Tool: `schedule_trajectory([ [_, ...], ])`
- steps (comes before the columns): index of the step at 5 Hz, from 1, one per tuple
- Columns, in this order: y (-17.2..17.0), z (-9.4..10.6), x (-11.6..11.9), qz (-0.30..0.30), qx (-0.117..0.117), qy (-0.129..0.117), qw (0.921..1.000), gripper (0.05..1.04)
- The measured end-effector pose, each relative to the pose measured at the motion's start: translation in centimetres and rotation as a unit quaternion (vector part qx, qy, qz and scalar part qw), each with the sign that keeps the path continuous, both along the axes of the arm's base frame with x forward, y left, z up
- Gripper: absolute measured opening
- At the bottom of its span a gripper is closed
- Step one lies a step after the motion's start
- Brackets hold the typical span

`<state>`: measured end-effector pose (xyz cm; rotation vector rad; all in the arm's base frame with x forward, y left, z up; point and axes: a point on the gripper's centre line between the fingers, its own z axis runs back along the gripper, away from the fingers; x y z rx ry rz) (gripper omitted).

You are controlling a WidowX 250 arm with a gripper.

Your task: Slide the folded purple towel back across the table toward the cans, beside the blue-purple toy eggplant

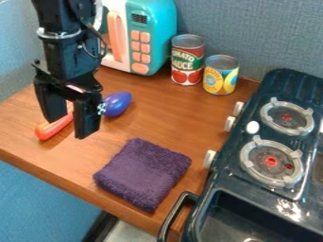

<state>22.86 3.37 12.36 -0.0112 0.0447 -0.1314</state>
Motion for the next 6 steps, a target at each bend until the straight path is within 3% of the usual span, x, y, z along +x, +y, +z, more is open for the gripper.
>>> schedule_trajectory([
  [1,0.0,-0.5,-0.2,0.001,-0.002,0.011,0.9999,1.001],
  [2,-1.5,-2.6,0.2,-0.003,-0.011,0.025,0.9996,1.001],
  [3,-2.9,-4.3,1.0,0.005,-0.014,0.065,0.9978,1.001],
  [5,-3.6,-7.9,2.1,0.019,0.015,0.142,0.9896,1.001],
  [6,-4.0,-8.8,2.3,0.040,0.006,0.173,0.9841,1.001],
])
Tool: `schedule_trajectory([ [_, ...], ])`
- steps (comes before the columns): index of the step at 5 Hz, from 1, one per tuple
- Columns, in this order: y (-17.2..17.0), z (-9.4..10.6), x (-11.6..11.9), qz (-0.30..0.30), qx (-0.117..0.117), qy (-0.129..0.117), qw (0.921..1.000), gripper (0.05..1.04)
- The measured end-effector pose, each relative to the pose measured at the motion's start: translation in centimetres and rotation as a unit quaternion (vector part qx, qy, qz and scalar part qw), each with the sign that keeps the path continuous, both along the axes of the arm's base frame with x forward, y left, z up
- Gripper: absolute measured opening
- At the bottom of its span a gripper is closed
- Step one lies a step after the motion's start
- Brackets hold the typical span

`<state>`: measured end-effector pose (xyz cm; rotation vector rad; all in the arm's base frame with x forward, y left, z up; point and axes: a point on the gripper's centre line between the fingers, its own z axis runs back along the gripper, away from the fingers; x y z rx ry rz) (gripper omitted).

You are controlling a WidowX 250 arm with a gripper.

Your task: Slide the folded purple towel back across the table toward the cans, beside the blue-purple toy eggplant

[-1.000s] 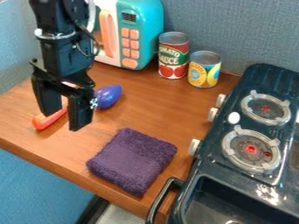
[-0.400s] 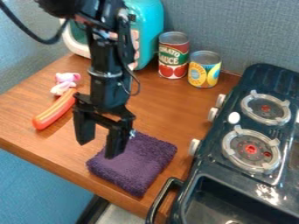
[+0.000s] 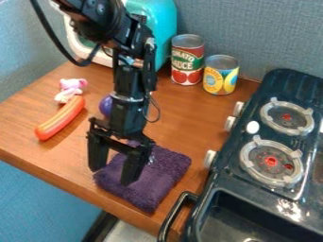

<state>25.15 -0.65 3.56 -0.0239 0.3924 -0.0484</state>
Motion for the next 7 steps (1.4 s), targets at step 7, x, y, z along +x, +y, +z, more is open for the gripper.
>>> schedule_trajectory([
  [7,0.4,-0.9,13.1,0.100,0.049,-0.136,0.9844,1.001],
])
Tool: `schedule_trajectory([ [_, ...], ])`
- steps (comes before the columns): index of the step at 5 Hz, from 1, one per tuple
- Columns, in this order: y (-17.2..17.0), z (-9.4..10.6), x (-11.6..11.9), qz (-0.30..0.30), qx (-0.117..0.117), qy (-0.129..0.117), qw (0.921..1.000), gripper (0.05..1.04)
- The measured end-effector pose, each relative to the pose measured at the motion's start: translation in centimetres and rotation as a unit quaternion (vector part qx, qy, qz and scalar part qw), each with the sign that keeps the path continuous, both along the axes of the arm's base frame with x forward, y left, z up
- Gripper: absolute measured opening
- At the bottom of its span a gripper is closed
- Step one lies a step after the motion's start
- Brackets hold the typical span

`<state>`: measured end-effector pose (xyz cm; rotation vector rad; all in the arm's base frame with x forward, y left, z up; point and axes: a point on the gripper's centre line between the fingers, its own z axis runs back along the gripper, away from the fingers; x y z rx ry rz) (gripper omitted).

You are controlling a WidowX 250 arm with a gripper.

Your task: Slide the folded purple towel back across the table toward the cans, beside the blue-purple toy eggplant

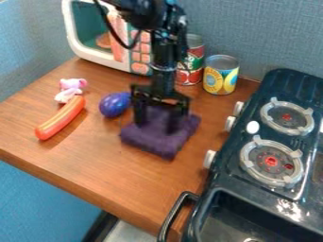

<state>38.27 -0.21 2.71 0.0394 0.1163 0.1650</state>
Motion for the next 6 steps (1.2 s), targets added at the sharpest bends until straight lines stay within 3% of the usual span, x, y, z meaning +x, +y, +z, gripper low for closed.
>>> schedule_trajectory([
  [1,-0.8,0.0,1.5,-0.015,-0.008,-0.004,0.9998,1.001],
  [2,-0.8,0.0,1.0,-0.021,-0.008,-0.003,0.9997,1.001],
  [3,-0.7,1.5,-0.8,-0.038,-0.013,-0.019,0.9990,1.001],
  [5,0.6,8.2,-3.0,-0.029,-0.043,-0.106,0.9931,1.001],
  [6,1.6,10.0,-5.0,-0.041,-0.041,-0.116,0.9915,1.001],
])
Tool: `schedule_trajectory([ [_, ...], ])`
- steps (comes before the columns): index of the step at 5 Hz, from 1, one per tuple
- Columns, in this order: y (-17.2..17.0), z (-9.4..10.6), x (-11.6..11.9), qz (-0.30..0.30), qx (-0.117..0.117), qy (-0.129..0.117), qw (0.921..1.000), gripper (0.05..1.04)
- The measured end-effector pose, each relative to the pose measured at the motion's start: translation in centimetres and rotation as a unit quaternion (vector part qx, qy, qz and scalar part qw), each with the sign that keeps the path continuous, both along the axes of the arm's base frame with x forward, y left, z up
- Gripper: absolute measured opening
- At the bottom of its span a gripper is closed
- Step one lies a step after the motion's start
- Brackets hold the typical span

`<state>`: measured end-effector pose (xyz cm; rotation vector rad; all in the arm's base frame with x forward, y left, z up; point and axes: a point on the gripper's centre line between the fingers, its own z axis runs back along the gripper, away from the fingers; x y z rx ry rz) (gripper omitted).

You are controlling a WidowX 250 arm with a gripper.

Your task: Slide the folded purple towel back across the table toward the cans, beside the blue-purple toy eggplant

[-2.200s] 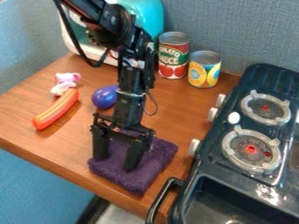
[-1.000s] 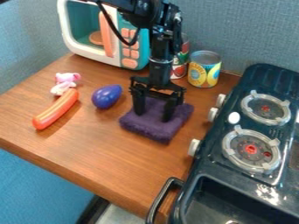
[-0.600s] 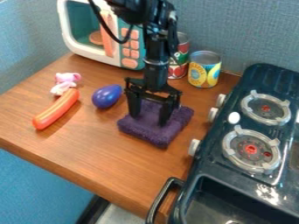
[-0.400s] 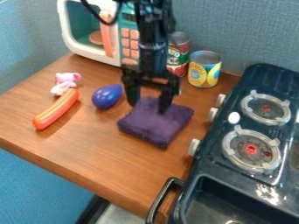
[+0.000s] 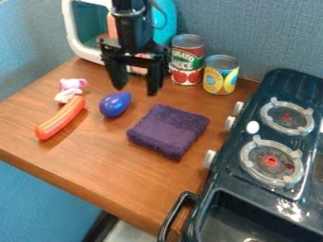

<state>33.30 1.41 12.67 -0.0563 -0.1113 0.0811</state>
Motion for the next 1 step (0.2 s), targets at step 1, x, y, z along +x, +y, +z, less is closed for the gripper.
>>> schedule_trajectory([
  [1,1.95,0.59,-4.56,-0.015,0.023,0.021,0.9994,1.001],
])
